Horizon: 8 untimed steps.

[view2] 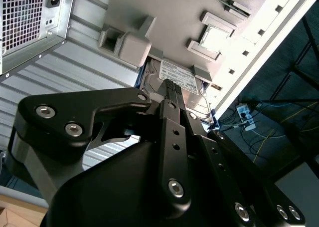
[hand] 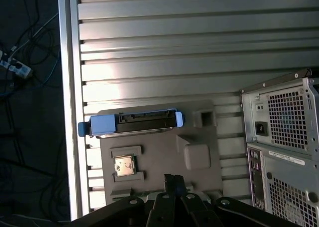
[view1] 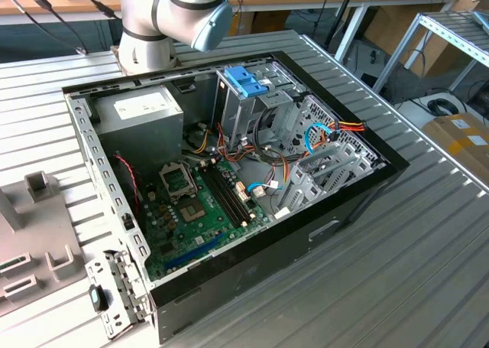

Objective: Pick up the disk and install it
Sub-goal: 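Reach for the disk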

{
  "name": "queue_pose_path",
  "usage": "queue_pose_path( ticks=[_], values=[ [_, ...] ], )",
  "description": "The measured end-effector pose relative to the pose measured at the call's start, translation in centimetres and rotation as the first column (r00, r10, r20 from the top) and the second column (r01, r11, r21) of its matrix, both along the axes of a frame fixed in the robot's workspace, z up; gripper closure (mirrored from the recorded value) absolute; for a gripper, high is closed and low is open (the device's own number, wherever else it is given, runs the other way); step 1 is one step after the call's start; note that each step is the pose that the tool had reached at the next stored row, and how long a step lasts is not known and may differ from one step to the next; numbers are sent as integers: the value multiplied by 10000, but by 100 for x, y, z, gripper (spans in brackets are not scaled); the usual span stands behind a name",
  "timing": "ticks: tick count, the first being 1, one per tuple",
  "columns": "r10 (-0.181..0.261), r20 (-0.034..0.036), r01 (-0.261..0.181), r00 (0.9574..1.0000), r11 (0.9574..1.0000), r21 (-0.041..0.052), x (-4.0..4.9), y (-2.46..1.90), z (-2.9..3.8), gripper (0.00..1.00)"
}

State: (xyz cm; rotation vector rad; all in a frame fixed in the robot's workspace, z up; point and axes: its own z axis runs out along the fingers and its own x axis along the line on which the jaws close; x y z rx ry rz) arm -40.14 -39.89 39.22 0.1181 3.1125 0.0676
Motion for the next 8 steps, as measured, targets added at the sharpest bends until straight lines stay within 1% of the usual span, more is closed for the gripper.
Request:
queue_pose_path(
  ticks=[8],
  values=[
    [0, 0, 0, 10000, 10000, 0, -32, 0, 0, 89]
  ],
)
